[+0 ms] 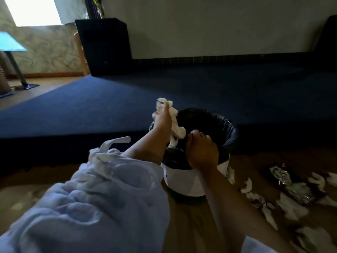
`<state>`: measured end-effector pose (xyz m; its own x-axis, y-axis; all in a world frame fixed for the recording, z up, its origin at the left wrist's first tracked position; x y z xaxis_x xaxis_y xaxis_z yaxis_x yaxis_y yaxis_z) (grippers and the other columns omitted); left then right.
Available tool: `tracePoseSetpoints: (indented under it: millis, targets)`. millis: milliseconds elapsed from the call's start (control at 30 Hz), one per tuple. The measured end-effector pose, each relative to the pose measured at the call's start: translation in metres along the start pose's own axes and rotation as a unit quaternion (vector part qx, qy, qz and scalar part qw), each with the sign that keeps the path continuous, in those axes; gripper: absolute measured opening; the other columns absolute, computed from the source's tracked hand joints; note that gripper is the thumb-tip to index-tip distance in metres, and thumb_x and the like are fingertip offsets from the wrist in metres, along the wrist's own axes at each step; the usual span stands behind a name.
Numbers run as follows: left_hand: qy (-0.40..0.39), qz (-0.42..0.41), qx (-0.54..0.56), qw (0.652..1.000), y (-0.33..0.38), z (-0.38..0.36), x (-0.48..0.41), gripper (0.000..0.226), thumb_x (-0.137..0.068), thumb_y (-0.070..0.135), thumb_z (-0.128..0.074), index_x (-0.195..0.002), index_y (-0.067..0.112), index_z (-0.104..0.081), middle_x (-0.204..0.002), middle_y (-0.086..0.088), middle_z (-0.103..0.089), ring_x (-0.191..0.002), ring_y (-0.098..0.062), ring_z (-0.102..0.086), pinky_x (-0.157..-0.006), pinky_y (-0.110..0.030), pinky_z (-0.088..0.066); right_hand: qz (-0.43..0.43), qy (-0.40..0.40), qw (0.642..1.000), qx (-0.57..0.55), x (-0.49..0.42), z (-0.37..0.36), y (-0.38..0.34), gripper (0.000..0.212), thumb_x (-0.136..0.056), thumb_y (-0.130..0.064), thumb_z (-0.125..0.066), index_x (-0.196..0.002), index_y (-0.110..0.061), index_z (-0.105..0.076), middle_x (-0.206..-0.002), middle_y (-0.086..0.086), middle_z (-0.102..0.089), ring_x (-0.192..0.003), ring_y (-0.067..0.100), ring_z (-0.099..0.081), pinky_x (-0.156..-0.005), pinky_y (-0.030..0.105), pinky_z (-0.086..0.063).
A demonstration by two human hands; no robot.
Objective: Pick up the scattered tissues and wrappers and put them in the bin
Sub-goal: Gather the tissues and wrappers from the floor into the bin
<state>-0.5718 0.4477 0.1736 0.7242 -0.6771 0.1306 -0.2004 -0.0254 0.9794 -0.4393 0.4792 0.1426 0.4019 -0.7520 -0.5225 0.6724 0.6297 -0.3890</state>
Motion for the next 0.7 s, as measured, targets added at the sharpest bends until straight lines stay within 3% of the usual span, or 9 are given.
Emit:
tracePoseSetpoints:
  millis: [100,133,200,300,333,400,500,633,700]
  targets:
    - [-0.011,0.018,-0.136,0.991,-0.013,-0.001,0.004,0.048,-0.088,0.048,-0.053,-0.115,0.008,-0.055,-0.104,-0.01,-0.064,-0.095,-0.025,-0.063,-0.083,-0.031,-0.051,0.0,0.006,1.0,-0.012,0.0,0.002,0.006,0.033,-0.096,-0.03,-0.032,-0.111,-0.01,-0.054,-0.108,0.01,-0.063,-0.1,0.03,-0.054,-0.075,0.036,-0.04]
    - [-0.015,0.009,-0.165,0.986,-0.013,-0.001,0.007,0.034,-0.089,0.044,-0.053,-0.098,0.012,-0.06,-0.089,-0.008,-0.064,-0.084,-0.023,-0.064,-0.078,-0.032,-0.052,0.003,0.008,1.0,-0.017,0.0,0.003,0.006,0.032,-0.096,-0.029,-0.034,-0.115,-0.01,-0.053,-0.111,0.01,-0.062,-0.102,0.029,-0.053,-0.077,0.036,-0.041]
    - [-0.025,-0.015,-0.186,0.982,-0.013,0.004,0.012,0.028,-0.09,0.037,-0.052,-0.077,0.014,-0.06,-0.078,-0.01,-0.062,-0.075,-0.028,-0.065,-0.074,-0.037,-0.055,0.011,0.016,1.0,-0.011,0.001,0.005,0.004,0.033,-0.097,-0.029,-0.034,-0.116,-0.011,-0.054,-0.111,0.009,-0.063,-0.101,0.028,-0.054,-0.078,0.036,-0.041]
    - [-0.025,-0.118,-0.184,0.975,-0.013,0.021,0.025,0.015,-0.089,0.025,-0.051,-0.078,0.015,-0.055,-0.067,-0.004,-0.054,-0.053,-0.014,-0.053,-0.051,-0.023,-0.044,0.021,0.04,0.999,0.03,0.003,0.006,-0.003,0.037,-0.095,-0.033,-0.03,-0.105,-0.012,-0.059,-0.1,0.009,-0.065,-0.092,0.03,-0.058,-0.077,0.038,-0.042]
    - [-0.014,-0.151,-0.184,0.971,-0.017,0.031,0.032,0.009,-0.09,0.022,-0.053,-0.085,0.015,-0.055,-0.07,0.001,-0.055,-0.053,-0.005,-0.053,-0.048,-0.017,-0.043,0.031,0.054,0.997,0.048,0.005,0.009,-0.007,0.038,-0.093,-0.034,-0.029,-0.102,-0.013,-0.06,-0.097,0.008,-0.066,-0.09,0.031,-0.059,-0.08,0.041,-0.042]
    - [0.001,-0.209,-0.168,0.963,-0.023,0.055,0.052,0.014,-0.09,0.017,-0.056,-0.104,0.015,-0.058,-0.096,0.005,-0.058,-0.072,0.0,-0.058,-0.057,-0.008,-0.047,0.083,0.073,0.99,0.089,0.011,0.011,-0.022,0.036,-0.093,-0.033,-0.032,-0.103,-0.014,-0.06,-0.101,0.006,-0.065,-0.094,0.03,-0.059,-0.09,0.047,-0.038]
    - [-0.005,-0.304,-0.2,0.931,-0.037,0.093,0.074,0.022,-0.088,0.009,-0.058,-0.109,0.016,-0.057,-0.118,0.005,-0.046,-0.096,-0.006,-0.056,-0.078,-0.019,-0.053,0.173,0.068,0.977,0.1,0.031,0.002,-0.057,0.032,-0.095,-0.032,-0.036,-0.11,-0.016,-0.058,-0.113,0.005,-0.061,-0.105,0.027,-0.055,-0.101,0.05,-0.028]
    - [0.002,-0.312,-0.272,0.91,-0.074,0.157,0.076,0.023,-0.088,0.006,-0.057,-0.11,0.011,-0.056,-0.123,0.001,-0.042,-0.093,-0.011,-0.058,-0.078,-0.018,-0.054,0.217,-0.027,0.975,0.04,0.066,-0.037,-0.107,0.033,-0.095,-0.036,-0.035,-0.112,-0.017,-0.056,-0.117,0.004,-0.06,-0.11,0.025,-0.054,-0.102,0.047,-0.031]
    - [0.001,-0.271,-0.293,0.917,-0.092,0.193,0.074,0.025,-0.087,0.006,-0.058,-0.112,0.012,-0.055,-0.124,-0.001,-0.04,-0.094,-0.015,-0.059,-0.078,-0.021,-0.054,0.22,-0.08,0.972,0.023,0.084,-0.059,-0.126,0.032,-0.094,-0.036,-0.037,-0.11,-0.018,-0.058,-0.115,0.002,-0.061,-0.11,0.024,-0.055,-0.105,0.05,-0.029]
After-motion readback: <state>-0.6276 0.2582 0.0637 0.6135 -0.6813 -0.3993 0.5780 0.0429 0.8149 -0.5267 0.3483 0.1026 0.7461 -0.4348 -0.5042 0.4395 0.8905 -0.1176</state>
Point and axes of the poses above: each hand's wrist, its own x-axis away from the middle knuckle, its own z-axis out of the back of the hand, y = z × x, the point moved 7 cm from there along -x, towards the middle knuckle
